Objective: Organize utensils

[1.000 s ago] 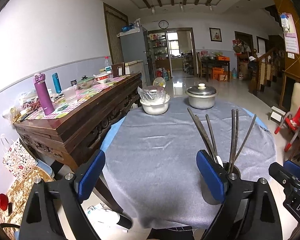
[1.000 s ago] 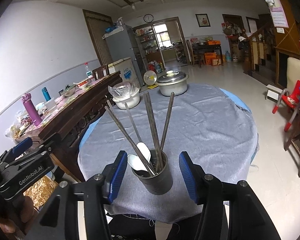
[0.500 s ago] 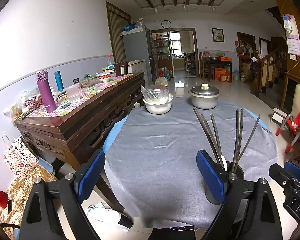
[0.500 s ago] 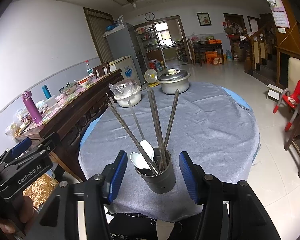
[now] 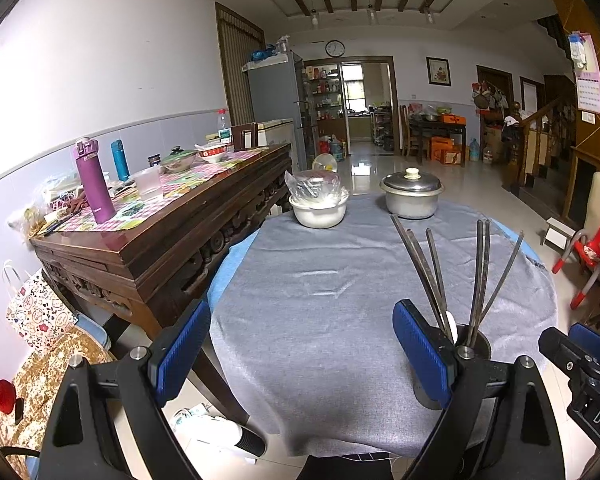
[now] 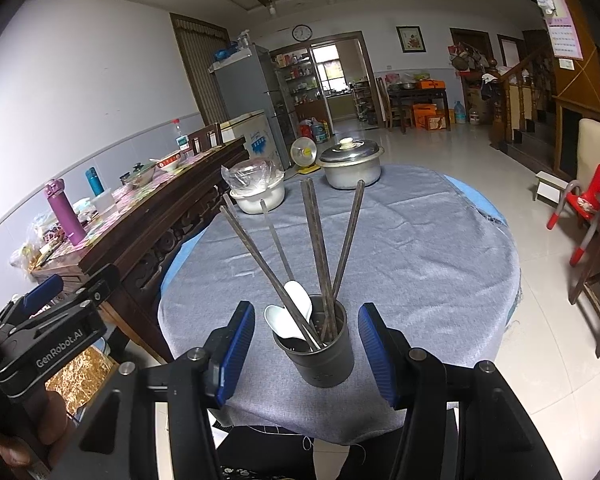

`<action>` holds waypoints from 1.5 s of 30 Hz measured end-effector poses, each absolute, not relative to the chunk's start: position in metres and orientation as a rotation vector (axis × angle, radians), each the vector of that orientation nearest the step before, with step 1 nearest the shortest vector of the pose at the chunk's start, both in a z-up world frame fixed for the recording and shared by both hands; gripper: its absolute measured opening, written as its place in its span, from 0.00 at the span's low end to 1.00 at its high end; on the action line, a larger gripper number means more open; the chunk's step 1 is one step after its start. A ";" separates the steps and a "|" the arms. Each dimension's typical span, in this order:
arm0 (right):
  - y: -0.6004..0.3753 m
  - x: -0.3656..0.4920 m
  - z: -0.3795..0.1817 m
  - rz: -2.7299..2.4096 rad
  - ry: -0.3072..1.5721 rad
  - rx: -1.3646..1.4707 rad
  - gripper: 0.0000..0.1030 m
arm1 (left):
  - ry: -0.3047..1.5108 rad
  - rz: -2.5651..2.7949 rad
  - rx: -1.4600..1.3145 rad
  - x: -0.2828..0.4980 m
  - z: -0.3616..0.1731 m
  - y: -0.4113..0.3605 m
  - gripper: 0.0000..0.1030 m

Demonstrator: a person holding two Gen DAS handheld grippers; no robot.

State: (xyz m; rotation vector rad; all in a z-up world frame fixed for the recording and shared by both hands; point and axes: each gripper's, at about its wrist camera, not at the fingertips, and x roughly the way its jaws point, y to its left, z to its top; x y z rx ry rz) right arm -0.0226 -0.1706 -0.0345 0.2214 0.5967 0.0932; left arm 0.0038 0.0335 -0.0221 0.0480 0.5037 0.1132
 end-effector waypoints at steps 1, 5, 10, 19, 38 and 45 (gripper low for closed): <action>-0.170 -0.023 -0.034 0.094 0.596 0.221 0.56 | 0.503 0.113 0.048 0.004 -0.022 0.034 0.90; -0.169 -0.023 -0.033 0.096 0.595 0.219 0.56 | 0.502 0.114 0.045 0.004 -0.023 0.034 0.90; -0.168 -0.023 -0.032 0.097 0.596 0.217 0.56 | 0.504 0.114 0.044 0.003 -0.024 0.034 0.90; -0.167 -0.023 -0.032 0.098 0.597 0.215 0.56 | 0.508 0.117 0.039 0.003 -0.026 0.036 0.90; -0.164 -0.023 -0.033 0.104 0.598 0.206 0.56 | 0.511 0.125 0.032 0.001 -0.030 0.038 0.90; -0.162 -0.019 -0.037 0.112 0.609 0.202 0.56 | 0.524 0.128 0.030 0.002 -0.034 0.038 0.90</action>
